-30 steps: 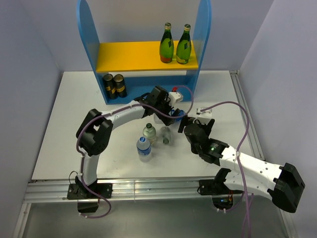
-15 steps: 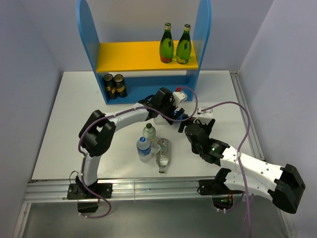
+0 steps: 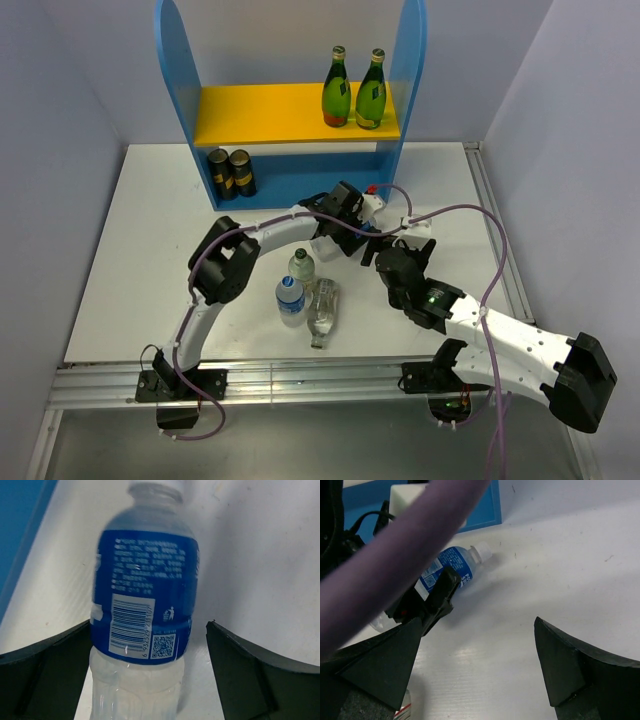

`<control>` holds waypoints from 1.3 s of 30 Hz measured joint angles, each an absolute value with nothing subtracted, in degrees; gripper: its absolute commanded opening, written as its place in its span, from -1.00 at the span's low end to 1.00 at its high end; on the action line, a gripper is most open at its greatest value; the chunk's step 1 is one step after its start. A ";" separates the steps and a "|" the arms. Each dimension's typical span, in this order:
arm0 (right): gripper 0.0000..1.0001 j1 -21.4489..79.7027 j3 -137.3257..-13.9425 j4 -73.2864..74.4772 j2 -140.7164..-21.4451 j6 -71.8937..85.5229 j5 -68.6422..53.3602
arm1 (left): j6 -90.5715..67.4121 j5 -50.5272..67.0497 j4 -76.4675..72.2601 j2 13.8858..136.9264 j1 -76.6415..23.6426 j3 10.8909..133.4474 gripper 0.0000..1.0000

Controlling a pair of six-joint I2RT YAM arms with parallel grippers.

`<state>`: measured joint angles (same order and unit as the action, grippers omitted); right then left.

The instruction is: Place and organize the beverage onto the shelf

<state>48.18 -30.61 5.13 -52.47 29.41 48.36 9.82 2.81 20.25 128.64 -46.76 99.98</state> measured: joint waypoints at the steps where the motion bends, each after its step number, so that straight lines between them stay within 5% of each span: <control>1: 1.00 48.16 -30.61 5.13 -52.47 29.43 48.34 | 9.82 2.76 20.69 128.64 -46.87 99.79 0.89; 4: 1.00 48.10 -30.61 5.13 -52.47 29.58 48.25 | 9.80 2.26 20.84 128.64 -47.33 98.72 0.78; 7: 1.00 48.10 -30.61 5.13 -52.45 29.58 48.05 | 9.26 2.07 20.99 128.81 -47.48 98.59 0.41; 10: 1.00 48.10 -30.61 5.13 -52.45 29.63 47.92 | 8.60 2.09 21.19 129.32 -47.64 99.63 -0.06; 13: 1.00 48.10 -30.61 5.13 -52.42 29.63 47.92 | 8.03 1.69 20.78 130.15 -47.88 100.60 -0.99; 19: 1.00 48.10 -30.61 5.10 -52.42 29.61 47.88 | 4.80 0.99 16.82 126.54 -48.03 94.80 -1.00; 26: 1.00 48.05 -30.61 5.04 -52.42 29.78 47.83 | -0.91 -2.02 20.14 106.50 -48.31 78.89 -1.00; 34: 1.00 48.05 -30.61 4.25 -52.69 29.80 47.24 | 0.49 -11.46 9.93 77.93 -48.58 79.79 -0.99; 39: 1.00 48.05 -30.61 3.77 -53.52 29.93 47.05 | 4.32 -18.33 1.04 74.08 -48.53 83.09 -1.00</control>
